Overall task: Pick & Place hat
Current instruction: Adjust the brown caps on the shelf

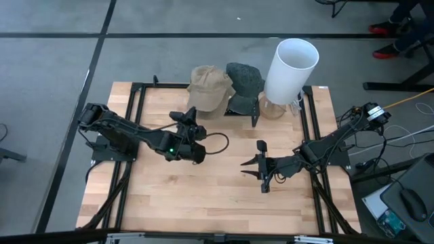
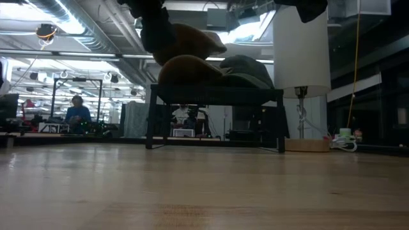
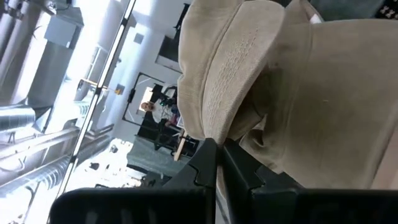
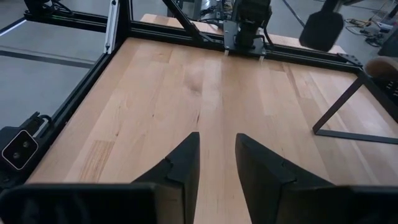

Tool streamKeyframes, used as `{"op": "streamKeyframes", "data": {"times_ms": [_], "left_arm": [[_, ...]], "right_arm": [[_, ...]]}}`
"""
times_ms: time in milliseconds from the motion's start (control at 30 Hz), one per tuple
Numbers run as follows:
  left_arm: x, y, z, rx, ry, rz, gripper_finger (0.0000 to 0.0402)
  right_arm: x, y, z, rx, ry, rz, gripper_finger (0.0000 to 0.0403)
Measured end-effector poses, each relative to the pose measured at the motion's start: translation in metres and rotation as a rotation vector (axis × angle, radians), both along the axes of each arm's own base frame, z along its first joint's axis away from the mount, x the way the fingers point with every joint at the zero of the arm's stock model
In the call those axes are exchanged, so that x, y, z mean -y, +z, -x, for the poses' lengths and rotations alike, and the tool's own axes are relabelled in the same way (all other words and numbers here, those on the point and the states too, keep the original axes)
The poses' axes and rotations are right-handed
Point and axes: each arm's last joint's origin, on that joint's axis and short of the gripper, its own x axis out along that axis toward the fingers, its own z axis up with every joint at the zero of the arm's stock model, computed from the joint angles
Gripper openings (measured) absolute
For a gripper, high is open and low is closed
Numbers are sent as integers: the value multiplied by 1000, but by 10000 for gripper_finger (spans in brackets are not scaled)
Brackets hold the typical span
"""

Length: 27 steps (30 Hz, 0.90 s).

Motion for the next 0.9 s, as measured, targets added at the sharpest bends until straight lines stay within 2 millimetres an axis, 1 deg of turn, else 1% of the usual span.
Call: {"op": "streamKeyframes", "data": {"times_ms": [133,367,600,767,900], "left_arm": [[-1,2,-3,-57,-1,-7,3],[-3,-2,-6,-92,-98,108,3],[-11,-2,-7,-80,-66,105,3],[-12,-5,-5,-108,-101,153,3],[-12,-11,0,-128,-111,205,6]], "right_arm": [[0,0,0,0,0,0,103],[0,0,0,0,0,0,103],[0,0,0,0,0,0,103],[0,0,0,0,0,0,103],[0,0,0,0,0,0,103]]}}
